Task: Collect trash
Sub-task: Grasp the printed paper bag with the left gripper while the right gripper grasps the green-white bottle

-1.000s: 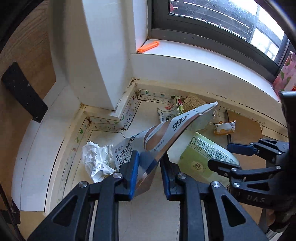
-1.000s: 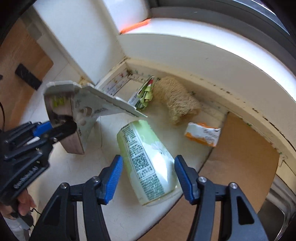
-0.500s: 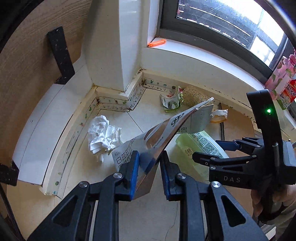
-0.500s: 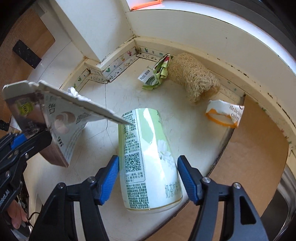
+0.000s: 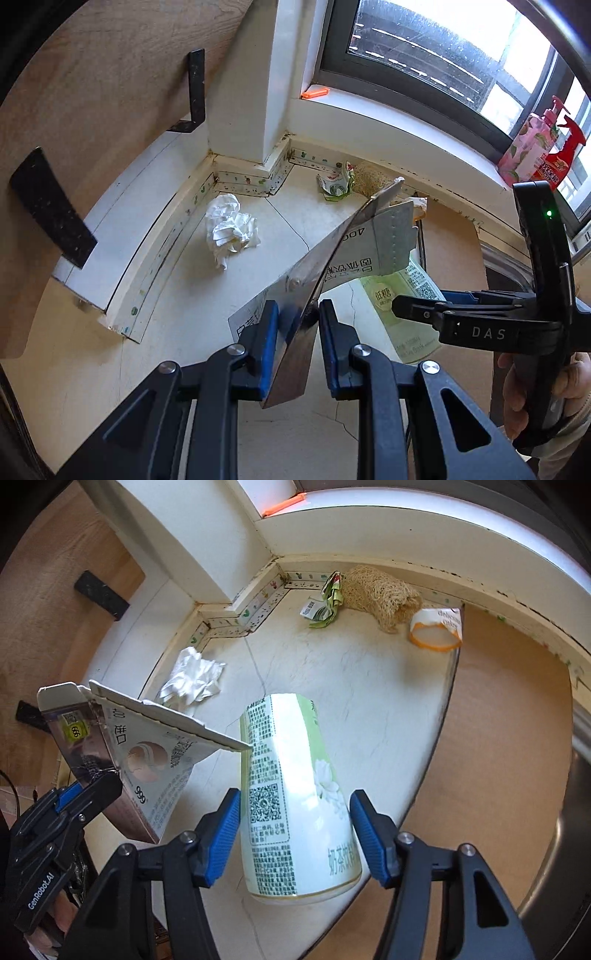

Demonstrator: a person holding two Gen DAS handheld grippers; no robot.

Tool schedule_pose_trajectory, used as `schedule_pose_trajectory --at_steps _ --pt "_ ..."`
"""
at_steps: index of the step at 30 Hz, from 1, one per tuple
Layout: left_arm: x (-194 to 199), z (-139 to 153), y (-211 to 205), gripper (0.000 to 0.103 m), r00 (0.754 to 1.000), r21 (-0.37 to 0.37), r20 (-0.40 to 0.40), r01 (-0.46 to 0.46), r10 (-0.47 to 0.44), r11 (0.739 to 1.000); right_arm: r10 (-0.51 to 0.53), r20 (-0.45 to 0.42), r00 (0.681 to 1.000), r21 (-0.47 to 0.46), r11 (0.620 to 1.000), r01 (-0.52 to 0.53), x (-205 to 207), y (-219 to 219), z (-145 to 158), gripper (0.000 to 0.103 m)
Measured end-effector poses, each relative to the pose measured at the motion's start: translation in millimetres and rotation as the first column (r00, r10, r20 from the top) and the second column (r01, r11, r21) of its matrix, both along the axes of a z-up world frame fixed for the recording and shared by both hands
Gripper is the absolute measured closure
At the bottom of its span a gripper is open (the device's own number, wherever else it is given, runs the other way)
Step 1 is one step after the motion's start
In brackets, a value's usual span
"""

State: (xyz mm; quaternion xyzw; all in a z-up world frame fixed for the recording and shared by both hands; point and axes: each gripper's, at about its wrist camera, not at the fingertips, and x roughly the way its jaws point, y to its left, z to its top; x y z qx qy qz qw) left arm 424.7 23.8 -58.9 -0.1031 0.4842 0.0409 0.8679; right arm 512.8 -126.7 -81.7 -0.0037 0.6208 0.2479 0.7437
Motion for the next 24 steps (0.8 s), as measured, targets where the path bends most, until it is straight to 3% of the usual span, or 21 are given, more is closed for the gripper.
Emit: schedule_pose_trajectory --at_steps 12,24 --pt "-109 15 14 0.084 0.996 -0.038 0.057 0.067 -0.065 0.997 -0.135 0.012 0.991 0.066 0.989 0.134 -123 10 34 0.043" --pt "-220 23 38 0.084 0.989 -0.086 0.082 0.126 -0.119 0.988 -0.253 0.023 0.967 0.115 0.962 0.249 -255 12 42 0.043"
